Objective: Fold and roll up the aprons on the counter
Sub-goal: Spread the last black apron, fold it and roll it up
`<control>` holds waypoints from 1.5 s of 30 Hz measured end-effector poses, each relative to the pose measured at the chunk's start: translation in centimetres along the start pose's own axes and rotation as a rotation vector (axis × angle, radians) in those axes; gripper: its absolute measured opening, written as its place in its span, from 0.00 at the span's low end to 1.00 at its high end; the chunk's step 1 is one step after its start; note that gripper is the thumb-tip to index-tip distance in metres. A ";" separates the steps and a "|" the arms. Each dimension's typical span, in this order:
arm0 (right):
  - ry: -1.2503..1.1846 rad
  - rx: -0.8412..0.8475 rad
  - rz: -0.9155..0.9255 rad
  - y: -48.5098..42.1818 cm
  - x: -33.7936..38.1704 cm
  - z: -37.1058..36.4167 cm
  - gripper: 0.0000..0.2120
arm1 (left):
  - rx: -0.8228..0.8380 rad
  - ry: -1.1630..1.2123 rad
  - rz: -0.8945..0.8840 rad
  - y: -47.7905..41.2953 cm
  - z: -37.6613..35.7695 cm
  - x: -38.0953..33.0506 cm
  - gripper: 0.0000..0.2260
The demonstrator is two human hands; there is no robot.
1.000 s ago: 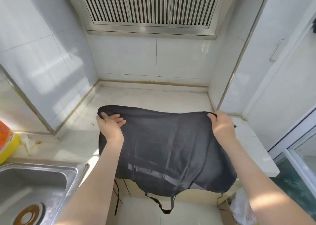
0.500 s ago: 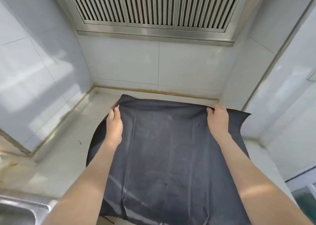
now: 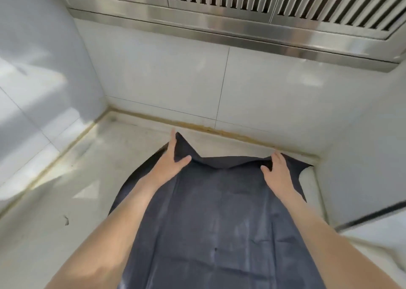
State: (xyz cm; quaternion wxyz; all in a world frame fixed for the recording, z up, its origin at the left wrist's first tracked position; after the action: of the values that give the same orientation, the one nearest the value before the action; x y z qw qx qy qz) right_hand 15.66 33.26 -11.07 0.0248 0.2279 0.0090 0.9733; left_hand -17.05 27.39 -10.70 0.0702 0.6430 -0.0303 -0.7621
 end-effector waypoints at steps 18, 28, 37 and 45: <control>0.585 0.081 0.194 3.3 1.4 -14.9 0.31 | 0.133 -1.048 -0.047 -5.1 -6.0 12.5 0.39; 0.582 -0.033 0.164 3.9 5.4 -13.5 0.27 | -0.436 -0.675 0.277 0.6 7.7 11.0 0.26; 0.298 0.183 0.411 13.7 19.2 -20.8 0.21 | -0.265 -0.281 0.737 6.2 16.1 16.0 0.17; 0.097 0.367 0.310 15.6 17.9 -23.0 0.29 | -0.073 -0.196 0.704 7.5 16.1 17.1 0.13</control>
State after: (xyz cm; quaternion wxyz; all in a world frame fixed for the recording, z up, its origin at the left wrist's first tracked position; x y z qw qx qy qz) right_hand -11.27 18.51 -23.28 -0.1673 0.1801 0.1519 0.9573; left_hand -35.15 16.75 -23.57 0.3479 0.5142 -0.2289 -0.7498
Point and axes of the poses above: each hand's wrist, its own y-axis away from the middle knuckle, its own z-axis out of the back of the hand, x = y × z, the point moved 10 cm from there along -y, towards the middle knuckle, and after that the axes turned 13 degrees about y, right-handed, at the moved point
